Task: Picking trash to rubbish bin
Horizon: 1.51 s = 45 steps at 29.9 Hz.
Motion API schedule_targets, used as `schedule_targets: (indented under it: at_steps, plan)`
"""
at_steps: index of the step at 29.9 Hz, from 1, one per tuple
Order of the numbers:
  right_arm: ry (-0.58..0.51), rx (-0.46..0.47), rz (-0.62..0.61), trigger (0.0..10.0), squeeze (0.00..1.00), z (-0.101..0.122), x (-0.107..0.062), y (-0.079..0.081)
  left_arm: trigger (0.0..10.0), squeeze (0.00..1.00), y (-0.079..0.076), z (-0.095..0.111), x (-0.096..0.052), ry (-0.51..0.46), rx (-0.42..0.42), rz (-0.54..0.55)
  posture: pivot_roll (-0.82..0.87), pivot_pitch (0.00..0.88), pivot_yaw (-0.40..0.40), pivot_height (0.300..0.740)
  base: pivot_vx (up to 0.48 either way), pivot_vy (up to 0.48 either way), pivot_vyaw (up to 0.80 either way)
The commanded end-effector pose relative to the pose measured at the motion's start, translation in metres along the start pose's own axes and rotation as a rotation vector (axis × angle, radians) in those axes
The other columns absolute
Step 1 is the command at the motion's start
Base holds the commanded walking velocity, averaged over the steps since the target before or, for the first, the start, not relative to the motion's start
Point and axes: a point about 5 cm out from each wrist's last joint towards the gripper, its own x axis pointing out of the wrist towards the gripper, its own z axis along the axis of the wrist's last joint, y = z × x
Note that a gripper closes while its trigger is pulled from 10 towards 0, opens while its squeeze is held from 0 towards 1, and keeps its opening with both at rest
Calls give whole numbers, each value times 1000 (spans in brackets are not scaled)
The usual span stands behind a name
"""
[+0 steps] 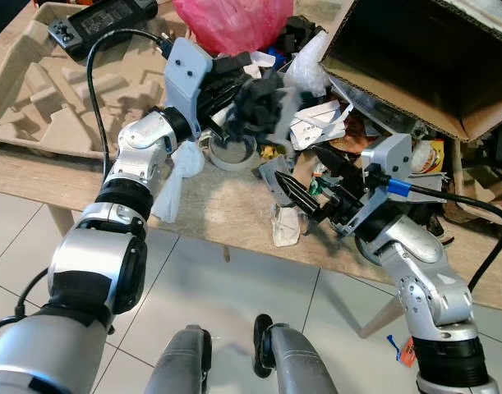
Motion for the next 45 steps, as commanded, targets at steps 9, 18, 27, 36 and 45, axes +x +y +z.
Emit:
schedule_targets:
  at_steps: [9,18,27,36,45]
  plan:
    - [-20,0,18,10000,0,2,2,-5,0,0,11,4,-22,-30,-39,-54,97,189,-6,740,0,0,0]
    - [-28,2,36,10000,0,2,5,-5,3490,0,49,28,-50,-100,-54,127,115,177,-3,740,0,0,0]
    - [-32,9,58,10000,0,-1,12,-1,10000,0,61,41,-54,-194,-73,258,119,174,-6,740,0,0,0]
    - [-48,35,64,10000,0,-1,11,-1,10000,0,36,36,-44,-295,-303,30,116,170,-9,740,0,0,0]
    - [-97,100,86,10000,0,1,2,-4,10000,0,-3,24,-39,-260,-432,-208,121,158,-14,740,0,0,0]
